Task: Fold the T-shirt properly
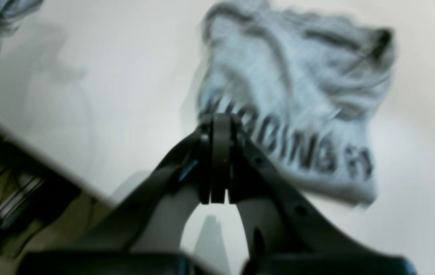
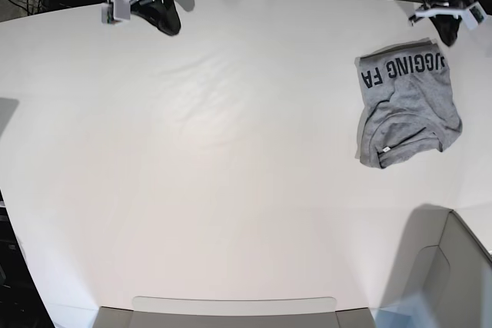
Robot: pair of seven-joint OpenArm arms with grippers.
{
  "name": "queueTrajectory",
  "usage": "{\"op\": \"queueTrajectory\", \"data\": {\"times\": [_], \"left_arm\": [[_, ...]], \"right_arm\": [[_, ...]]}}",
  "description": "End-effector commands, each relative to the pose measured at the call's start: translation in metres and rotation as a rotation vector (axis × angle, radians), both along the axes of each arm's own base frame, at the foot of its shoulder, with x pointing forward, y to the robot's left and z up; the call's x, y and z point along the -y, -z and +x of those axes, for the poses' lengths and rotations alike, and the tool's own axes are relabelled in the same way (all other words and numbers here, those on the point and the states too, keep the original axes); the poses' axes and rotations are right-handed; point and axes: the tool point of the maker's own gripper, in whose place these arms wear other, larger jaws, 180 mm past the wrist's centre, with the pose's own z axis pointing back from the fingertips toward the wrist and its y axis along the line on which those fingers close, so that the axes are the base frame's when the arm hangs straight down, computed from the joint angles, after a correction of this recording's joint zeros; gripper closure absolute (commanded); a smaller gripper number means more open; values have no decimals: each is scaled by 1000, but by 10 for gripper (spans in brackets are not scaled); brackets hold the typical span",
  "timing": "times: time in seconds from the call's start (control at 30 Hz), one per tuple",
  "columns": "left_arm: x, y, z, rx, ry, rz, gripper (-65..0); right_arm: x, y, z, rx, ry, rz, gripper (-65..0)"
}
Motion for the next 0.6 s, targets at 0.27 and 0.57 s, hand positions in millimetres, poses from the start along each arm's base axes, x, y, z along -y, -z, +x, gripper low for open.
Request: {"op": "queueTrajectory", "data": {"times": [0.27,0.57], "left_arm": [[1,2,-53,-87,-10,30,0],[3,48,-109,-214,-139,-48,0]], "right_arm": [[-1,6,-45,-94,81,28,0],[6,69,-96,-285,33,-80,0]]}}
